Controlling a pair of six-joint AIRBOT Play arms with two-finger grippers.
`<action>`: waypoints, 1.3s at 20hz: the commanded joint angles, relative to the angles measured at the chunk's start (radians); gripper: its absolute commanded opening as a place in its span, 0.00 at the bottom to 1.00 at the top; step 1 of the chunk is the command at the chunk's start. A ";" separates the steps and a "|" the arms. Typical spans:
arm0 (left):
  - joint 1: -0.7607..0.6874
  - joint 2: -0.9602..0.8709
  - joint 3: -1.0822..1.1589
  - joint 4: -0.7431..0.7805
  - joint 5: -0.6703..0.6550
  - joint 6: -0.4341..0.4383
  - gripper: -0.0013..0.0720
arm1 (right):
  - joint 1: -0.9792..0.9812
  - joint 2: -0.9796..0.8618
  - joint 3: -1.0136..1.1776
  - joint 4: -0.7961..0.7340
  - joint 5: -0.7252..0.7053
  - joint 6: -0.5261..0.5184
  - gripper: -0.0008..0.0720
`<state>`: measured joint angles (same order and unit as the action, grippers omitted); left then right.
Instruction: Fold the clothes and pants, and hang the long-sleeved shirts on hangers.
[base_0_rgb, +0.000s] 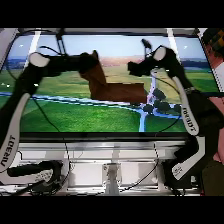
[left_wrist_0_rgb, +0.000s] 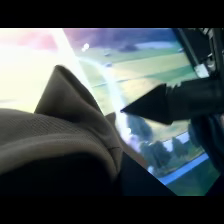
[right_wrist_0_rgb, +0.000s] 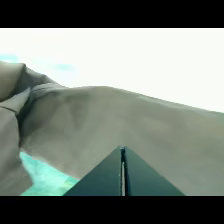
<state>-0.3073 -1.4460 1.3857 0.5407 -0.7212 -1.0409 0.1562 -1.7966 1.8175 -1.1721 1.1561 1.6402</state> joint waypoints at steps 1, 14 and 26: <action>-0.181 -0.064 0.000 0.004 0.219 -0.007 0.04 | -0.096 0.055 0.000 -0.019 0.057 -0.013 0.03; -0.435 -0.236 0.001 -0.228 0.449 -0.051 0.04 | -0.127 0.058 0.000 -0.045 0.055 -0.061 0.03; -0.423 -0.172 0.001 -0.235 0.410 0.014 0.85 | -0.129 0.058 0.000 -0.154 0.068 -0.061 0.23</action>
<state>-0.7406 -1.6455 1.3857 0.3069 -0.3069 -1.0786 0.0288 -1.7390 1.8175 -1.2911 1.2175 1.5787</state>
